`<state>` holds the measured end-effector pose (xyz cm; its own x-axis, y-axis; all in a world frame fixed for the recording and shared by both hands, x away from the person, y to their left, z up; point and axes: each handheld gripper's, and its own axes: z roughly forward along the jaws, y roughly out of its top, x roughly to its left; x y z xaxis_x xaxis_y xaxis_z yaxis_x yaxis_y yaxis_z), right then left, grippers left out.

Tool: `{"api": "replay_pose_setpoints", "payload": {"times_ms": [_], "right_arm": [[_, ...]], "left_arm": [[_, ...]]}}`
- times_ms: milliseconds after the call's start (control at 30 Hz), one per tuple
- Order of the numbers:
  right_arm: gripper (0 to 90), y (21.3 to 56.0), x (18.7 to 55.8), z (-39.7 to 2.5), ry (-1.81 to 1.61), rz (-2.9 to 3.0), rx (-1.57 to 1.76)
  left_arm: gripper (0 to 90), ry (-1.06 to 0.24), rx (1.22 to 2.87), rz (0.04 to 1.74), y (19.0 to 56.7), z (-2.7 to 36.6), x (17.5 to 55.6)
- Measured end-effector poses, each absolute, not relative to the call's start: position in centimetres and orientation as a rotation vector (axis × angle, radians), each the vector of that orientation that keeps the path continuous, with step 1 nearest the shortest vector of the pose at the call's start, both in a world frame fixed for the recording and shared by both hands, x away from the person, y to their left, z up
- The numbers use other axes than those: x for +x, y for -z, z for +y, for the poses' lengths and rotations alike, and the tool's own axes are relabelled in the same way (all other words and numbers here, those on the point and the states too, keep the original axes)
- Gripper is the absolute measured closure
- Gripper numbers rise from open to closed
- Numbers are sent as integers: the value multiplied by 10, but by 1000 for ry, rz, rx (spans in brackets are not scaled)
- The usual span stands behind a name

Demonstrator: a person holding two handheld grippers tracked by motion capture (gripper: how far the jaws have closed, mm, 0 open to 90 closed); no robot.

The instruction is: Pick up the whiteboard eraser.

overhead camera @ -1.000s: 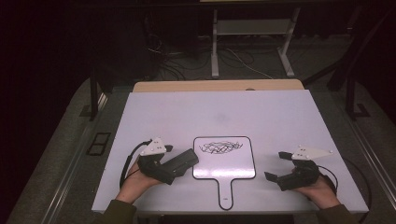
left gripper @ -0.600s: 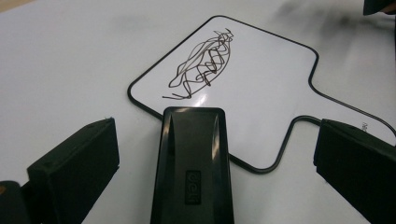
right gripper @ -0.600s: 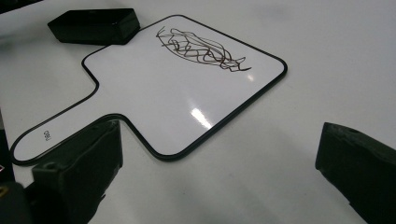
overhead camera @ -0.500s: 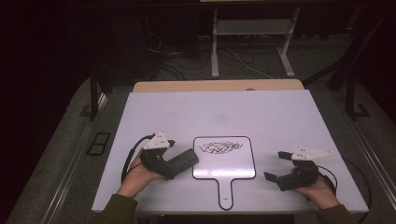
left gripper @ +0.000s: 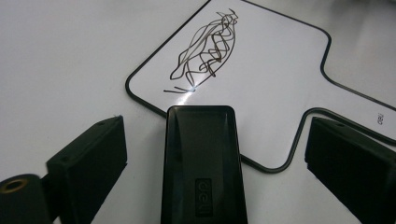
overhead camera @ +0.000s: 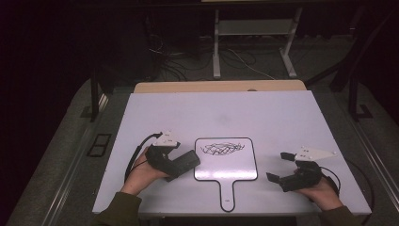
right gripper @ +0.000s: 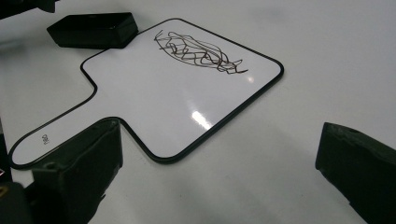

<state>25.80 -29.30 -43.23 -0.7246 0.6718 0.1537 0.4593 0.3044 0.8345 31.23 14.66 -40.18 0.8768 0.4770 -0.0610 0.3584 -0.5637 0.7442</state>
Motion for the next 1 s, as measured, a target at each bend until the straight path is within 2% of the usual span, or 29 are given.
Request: {"api": "replay_pose_setpoints", "payload": {"times_ms": [133, 433, 1000], "right_arm": [[0, 432, 257, -292, -1382, 2352, 1035], [0, 433, 258, -291, -1375, 2365, 1036], [0, 434, 258, -291, -1368, 2371, 1033]], "left_arm": [[128, -168, 2259, 588, 402, 145, 312], [167, -185, 2372, 621, 411, 141, 314], [270, -153, 2464, 659, 420, 140, 317]]}}
